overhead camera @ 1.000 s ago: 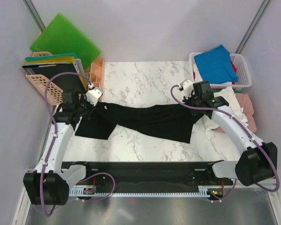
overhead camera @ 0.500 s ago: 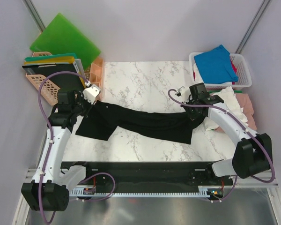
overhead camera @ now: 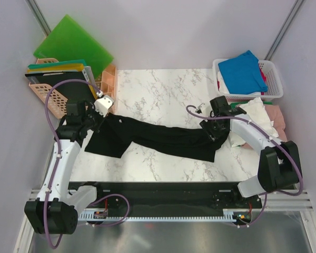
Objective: Fold and stack the t-shirts
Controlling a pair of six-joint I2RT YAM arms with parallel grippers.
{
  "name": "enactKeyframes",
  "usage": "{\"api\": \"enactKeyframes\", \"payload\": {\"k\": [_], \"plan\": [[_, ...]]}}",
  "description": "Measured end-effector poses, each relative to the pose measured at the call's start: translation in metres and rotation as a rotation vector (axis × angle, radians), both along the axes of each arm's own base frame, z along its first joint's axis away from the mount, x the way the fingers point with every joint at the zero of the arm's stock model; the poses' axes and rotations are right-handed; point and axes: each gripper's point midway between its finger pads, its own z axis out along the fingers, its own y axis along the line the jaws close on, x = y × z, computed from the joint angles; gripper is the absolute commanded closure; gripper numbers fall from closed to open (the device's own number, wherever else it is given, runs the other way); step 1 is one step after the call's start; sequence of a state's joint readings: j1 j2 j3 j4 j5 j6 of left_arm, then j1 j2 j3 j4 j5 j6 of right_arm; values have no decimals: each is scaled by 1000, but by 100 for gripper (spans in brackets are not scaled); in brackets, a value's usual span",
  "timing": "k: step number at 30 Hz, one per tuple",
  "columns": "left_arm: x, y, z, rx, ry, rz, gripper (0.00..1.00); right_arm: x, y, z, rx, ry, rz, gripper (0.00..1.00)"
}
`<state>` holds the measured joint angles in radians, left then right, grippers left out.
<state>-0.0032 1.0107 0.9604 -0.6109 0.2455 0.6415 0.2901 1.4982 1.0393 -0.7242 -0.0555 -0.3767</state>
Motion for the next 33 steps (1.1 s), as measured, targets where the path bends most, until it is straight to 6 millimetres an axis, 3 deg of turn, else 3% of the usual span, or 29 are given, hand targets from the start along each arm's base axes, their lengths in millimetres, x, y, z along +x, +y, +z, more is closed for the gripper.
{"api": "enactKeyframes", "payload": {"k": [4, 10, 14, 21, 33], "plan": [[2, 0, -5, 0, 19, 0, 98, -15, -14, 10, -36, -29, -4, 46], [3, 0, -10, 0, 35, -1, 98, -31, -30, 49, -56, -123, -23, 47], [4, 0, -12, -1, 42, 0, 98, -44, -35, 61, -66, -139, -18, 50], [5, 0, -17, -1, 61, -1, 98, -53, -39, 50, -91, -72, -2, 52], [5, 0, -18, -1, 61, 0, 98, -45, -29, 15, -89, 48, 34, 53]]}}
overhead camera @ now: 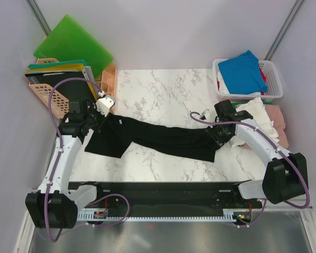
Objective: Fold and stack the t-shirts
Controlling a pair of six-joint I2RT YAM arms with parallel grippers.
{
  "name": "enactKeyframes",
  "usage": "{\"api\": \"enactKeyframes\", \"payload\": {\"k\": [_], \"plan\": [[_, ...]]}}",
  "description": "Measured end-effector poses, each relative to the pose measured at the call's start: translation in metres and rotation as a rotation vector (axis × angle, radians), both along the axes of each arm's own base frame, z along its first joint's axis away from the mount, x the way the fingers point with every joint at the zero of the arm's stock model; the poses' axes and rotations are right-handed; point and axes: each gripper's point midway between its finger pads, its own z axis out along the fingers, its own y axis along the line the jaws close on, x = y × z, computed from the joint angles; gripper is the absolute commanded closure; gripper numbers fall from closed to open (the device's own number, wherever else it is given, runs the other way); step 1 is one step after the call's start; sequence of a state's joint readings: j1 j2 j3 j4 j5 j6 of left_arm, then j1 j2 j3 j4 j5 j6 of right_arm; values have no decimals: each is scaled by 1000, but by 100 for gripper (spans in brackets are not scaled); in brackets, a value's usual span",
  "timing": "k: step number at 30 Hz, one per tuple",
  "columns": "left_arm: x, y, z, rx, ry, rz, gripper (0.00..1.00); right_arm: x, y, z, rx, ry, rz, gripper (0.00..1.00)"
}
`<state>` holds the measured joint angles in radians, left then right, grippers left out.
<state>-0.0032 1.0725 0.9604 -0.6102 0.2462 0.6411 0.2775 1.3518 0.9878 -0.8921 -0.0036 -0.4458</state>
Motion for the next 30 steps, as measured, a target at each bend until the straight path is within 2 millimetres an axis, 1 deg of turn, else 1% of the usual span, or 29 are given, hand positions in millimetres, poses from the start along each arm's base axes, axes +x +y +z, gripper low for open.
{"api": "enactKeyframes", "payload": {"k": [6, 7, 9, 10, 11, 12, 13, 16, 18, 20, 21, 22, 23, 25, 26, 27, 28, 29, 30], "plan": [[1, 0, -2, 0, 6, 0, 98, -1, -1, -10, -11, 23, 11, 56], [1, 0, -3, 0, 9, 0, 98, -2, -1, -13, -13, 30, 14, 59], [1, 0, -4, 0, 13, 0, 98, -4, -2, -17, -19, 44, 19, 61], [1, 0, -4, 0, 13, 0, 98, -4, -2, -19, -22, 49, 21, 68], [1, 0, -4, 0, 14, 0, 98, -4, -3, -20, -27, 52, 24, 79], [1, 0, -4, 0, 13, 0, 98, -3, -3, -20, -29, 51, 28, 97], [1, 0, -4, 0, 13, 0, 98, -2, -3, -21, -31, 51, 34, 100], [1, 0, -4, 0, 12, 0, 98, 0, -3, -20, -30, 39, 26, 100], [1, 0, -4, 1, 12, 1, 98, 2, -4, -15, -33, 22, 24, 100], [1, 0, -4, 1, 12, 1, 98, 7, -3, 2, -28, -14, 20, 100], [1, 0, -4, 1, 12, 1, 98, 13, -2, 18, -16, -56, 17, 100], [1, 0, -4, 1, 10, 1, 98, 22, 1, 41, 3, -117, 12, 100], [1, 0, -3, 0, 8, 0, 98, 31, 4, 70, 25, -190, 7, 100], [-1, 0, 2, -1, -10, -1, 98, 49, 10, 141, 86, -384, -10, 100], [-2, -1, 7, -2, -27, -2, 98, 53, 11, 179, 121, -489, -18, 100], [-4, -1, 14, -3, -49, -3, 98, 53, 10, 210, 149, -574, -26, 100], [-5, -1, 24, -4, -78, -3, 98, 48, 8, 244, 180, -666, -35, 100], [-6, -1, 35, -5, -105, -4, 98, 41, 3, 274, 205, -752, -48, 100], [-7, -2, 55, -9, -152, -6, 98, 31, -3, 298, 222, -824, -60, 100]]}}
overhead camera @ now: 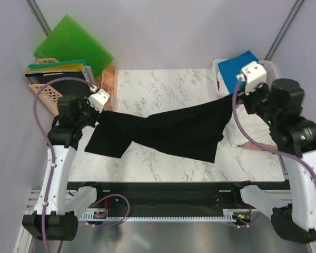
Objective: Fold and stack the t-shirts
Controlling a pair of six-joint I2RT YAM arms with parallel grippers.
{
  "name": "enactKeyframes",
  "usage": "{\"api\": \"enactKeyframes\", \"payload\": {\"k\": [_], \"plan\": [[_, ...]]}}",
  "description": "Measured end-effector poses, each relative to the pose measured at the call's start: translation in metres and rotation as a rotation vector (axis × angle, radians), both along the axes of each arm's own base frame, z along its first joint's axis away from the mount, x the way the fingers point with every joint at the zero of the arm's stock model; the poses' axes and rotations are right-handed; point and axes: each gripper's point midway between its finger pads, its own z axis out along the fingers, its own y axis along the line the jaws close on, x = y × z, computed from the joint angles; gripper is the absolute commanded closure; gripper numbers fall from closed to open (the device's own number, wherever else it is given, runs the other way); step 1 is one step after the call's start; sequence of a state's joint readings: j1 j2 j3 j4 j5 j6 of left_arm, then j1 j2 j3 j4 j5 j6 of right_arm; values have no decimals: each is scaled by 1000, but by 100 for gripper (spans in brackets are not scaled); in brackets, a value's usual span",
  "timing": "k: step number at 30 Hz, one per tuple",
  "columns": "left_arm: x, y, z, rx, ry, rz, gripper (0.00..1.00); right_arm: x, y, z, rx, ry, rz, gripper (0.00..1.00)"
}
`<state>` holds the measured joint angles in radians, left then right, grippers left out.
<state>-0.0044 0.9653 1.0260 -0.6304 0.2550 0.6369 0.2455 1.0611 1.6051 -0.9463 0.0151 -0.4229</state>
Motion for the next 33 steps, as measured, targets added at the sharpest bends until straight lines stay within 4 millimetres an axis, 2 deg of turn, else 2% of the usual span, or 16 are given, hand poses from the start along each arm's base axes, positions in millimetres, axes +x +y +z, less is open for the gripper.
{"api": "enactKeyframes", "payload": {"k": [1, 3, 7, 8, 10, 13, 17, 19, 22, 28, 31, 33], "plan": [[0, -1, 20, -5, -52, 0, 98, -10, -5, 19, 15, -62, -11, 100], [-4, -2, 76, -21, -196, 0, 98, -32, -12, 48, 46, -162, -22, 100], [-37, -1, 205, -69, -508, 26, 98, -66, -25, 88, 94, -298, -50, 100], [-46, 0, 228, -76, -565, 38, 98, -69, -28, 94, 99, -321, -59, 100], [-66, 2, 262, -87, -655, 51, 98, -73, -31, 100, 104, -347, -70, 100], [-84, 5, 285, -97, -711, 68, 98, -73, -32, 97, 103, -342, -75, 100], [-94, 9, 292, -108, -693, 97, 98, -73, -36, 91, 101, -333, -96, 100], [-101, 12, 303, -111, -698, 117, 98, -77, -38, 94, 105, -343, -104, 100], [-120, 14, 333, -114, -757, 128, 98, -82, -39, 105, 116, -373, -108, 100], [-174, 15, 386, -126, -921, 120, 98, -91, -40, 127, 138, -429, -109, 100], [-189, 15, 398, -130, -967, 117, 98, -94, -39, 144, 154, -465, -103, 100], [-191, 15, 400, -130, -974, 117, 98, -95, -40, 157, 165, -495, -105, 100]]}}
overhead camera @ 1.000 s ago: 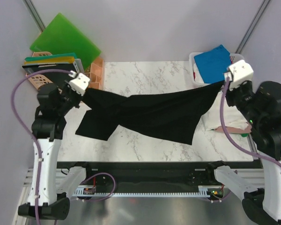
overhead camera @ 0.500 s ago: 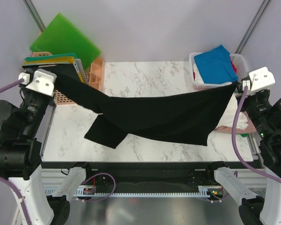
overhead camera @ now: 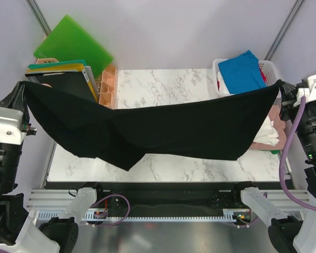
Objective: Fold and stack the t-shirts
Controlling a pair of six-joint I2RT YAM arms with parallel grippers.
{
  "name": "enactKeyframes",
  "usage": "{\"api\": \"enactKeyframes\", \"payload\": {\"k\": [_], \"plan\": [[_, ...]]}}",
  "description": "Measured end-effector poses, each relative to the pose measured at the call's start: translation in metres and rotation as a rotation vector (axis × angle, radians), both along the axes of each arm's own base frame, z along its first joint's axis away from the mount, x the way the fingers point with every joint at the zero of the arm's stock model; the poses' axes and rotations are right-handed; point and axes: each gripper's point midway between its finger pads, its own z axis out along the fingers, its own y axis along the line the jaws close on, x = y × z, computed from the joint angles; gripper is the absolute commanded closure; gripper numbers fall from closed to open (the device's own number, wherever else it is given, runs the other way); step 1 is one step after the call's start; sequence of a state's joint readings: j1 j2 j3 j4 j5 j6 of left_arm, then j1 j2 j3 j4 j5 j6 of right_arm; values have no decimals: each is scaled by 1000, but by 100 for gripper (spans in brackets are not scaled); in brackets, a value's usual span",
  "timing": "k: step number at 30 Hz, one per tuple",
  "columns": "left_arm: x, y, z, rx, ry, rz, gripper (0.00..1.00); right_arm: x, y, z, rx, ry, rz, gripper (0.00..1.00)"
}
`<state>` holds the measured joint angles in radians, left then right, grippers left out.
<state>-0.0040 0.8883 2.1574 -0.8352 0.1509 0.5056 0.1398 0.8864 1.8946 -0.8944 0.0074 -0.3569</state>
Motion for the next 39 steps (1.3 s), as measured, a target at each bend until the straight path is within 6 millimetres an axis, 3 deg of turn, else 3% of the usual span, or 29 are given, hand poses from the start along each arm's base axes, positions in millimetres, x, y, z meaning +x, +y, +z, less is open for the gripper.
{"api": "enactKeyframes", "payload": {"k": [4, 10, 14, 16, 20, 25, 28, 33, 39], "plan": [[7, 1, -7, -2, 28, 5, 98, 3, -5, 15, 34, -34, -34, 100], [14, 4, -17, -7, 77, 19, 98, 15, -20, 21, 54, -50, -129, 100], [15, 6, 5, -13, 54, 32, 98, 20, -23, 28, 57, -58, -149, 100], [23, 7, 7, -16, 65, 38, 98, 23, -24, 35, 55, -68, -157, 100], [53, 7, -1, -16, 142, 40, 98, 25, -30, 61, 57, -116, -187, 100], [84, 6, 1, -28, 179, 29, 98, 17, -36, 116, 71, -236, -217, 100], [91, 5, -4, -29, 200, 24, 98, 11, -40, 122, 77, -255, -234, 100], [80, 2, -6, -25, 195, 8, 98, 0, -42, 114, 73, -240, -236, 100], [31, 3, 7, -26, 101, 12, 98, -20, -45, 97, 57, -218, -239, 100]]}}
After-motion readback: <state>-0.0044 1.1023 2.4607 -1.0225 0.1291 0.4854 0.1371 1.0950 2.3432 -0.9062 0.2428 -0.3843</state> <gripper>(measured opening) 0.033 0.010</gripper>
